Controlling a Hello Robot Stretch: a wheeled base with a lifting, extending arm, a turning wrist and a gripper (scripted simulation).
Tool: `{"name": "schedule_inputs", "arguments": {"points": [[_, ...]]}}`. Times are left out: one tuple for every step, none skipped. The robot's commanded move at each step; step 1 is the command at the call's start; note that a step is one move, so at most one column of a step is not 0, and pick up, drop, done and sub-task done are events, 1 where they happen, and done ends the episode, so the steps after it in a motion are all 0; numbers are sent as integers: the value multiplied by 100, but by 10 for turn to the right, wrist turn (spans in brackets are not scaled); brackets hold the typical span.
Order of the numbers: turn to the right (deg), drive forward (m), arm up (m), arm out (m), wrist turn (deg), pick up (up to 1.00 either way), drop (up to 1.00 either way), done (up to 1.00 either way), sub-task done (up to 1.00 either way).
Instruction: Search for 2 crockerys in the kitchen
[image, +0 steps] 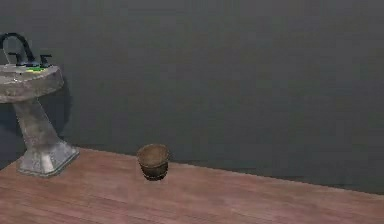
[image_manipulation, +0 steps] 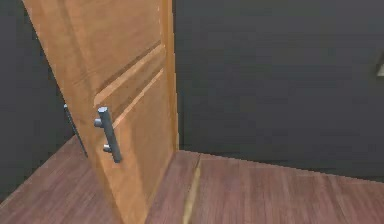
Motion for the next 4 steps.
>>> {"name": "schedule_inputs", "arguments": {"points": [[-300,0,0,0,0,0,0,0,0],[0,5,0,0,0,0,0,0,0],[450,0,0,0,0,0,0,0,0],[120,0,0,0,0,0,0,0,0]]}}
